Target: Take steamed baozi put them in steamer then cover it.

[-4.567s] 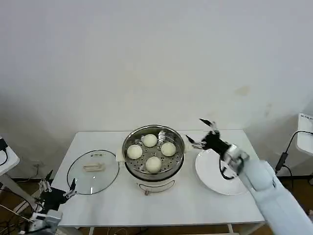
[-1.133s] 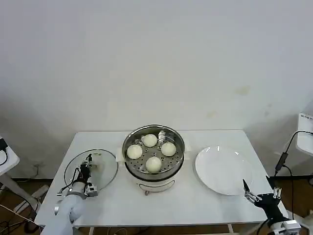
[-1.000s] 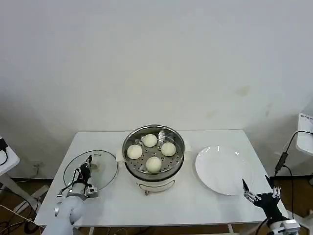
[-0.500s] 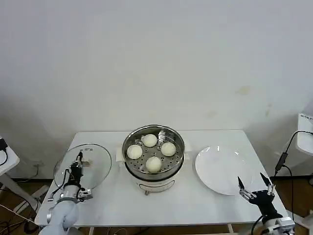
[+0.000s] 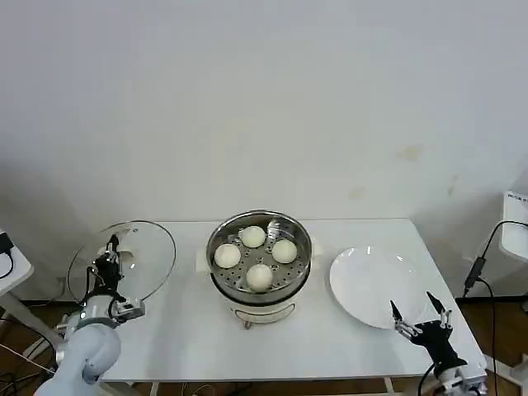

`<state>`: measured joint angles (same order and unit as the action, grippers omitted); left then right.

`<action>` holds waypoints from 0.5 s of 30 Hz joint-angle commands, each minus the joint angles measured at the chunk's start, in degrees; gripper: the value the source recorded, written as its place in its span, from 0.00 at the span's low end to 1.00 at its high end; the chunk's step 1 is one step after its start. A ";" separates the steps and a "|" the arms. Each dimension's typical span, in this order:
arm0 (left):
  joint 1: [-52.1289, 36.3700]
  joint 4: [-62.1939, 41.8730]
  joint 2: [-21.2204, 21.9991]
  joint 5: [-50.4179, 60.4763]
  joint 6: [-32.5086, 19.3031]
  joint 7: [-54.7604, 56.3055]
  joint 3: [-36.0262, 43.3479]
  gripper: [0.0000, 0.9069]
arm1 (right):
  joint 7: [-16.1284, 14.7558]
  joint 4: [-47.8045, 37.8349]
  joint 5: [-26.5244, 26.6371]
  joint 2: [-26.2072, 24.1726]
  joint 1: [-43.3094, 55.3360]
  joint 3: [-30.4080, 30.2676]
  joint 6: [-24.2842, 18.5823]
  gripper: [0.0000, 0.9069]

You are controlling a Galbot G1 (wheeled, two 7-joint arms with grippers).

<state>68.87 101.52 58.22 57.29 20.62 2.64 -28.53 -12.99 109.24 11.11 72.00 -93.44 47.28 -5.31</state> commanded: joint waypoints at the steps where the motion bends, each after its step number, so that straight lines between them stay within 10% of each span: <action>1: -0.14 17.28 -5.67 -5.48 12.71 -8.41 3.65 0.00 | 0.35 0.83 -1.55 0.50 0.36 -2.54 1.05 1.00; 15: -12.72 18.64 6.29 13.00 21.80 -21.73 22.79 0.00 | 1.34 1.04 -4.86 1.21 2.16 -4.80 2.06 1.00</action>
<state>64.01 115.98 56.69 56.07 35.51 -8.10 -18.20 -12.28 110.33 8.25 73.00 -92.15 43.90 -3.83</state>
